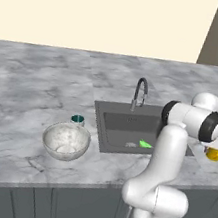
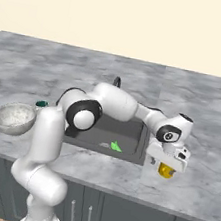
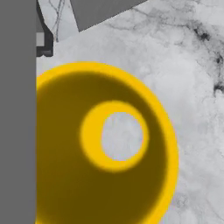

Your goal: Clear the mugs and bowl far away from the sink.

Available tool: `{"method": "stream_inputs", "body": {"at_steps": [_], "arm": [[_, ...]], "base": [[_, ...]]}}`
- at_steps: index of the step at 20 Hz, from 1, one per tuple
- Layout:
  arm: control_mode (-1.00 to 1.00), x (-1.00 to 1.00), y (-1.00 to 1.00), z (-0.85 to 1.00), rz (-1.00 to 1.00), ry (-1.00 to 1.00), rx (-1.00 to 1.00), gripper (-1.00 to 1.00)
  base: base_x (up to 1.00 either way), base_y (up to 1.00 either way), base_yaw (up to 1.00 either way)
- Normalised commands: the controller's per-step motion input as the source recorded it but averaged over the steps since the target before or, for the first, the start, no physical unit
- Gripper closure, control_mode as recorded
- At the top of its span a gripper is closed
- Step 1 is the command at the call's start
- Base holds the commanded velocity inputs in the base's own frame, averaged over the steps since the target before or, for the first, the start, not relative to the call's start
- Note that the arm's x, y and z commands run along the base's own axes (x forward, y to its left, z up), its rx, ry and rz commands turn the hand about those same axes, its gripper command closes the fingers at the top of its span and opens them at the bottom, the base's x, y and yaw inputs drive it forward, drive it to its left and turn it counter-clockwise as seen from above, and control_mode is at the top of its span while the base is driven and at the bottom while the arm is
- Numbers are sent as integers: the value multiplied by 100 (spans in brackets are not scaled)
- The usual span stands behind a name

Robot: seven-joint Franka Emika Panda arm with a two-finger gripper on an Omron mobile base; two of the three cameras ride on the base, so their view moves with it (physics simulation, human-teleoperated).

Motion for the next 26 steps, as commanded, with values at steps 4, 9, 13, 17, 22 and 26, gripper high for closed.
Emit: {"method": "stream_inputs", "body": {"at_steps": [4,9,13,17,22,26], "arm": [[-100,-4,-8,-3,-7,-1,0,-100],[-100,-51,23,-6,-2,-4,0,-100],[-100,0,0,-26,0,0,0,-100],[-100,3,0,-21,0,-1,0,100],[-100,0,0,-1,0,-4,0,100],[-100,0,0,-9,0,-1,0,100]], "base": [[0,0,0],[0,0,0],[0,0,0],[0,0,0],[0,0,0],[0,0,0]]}}
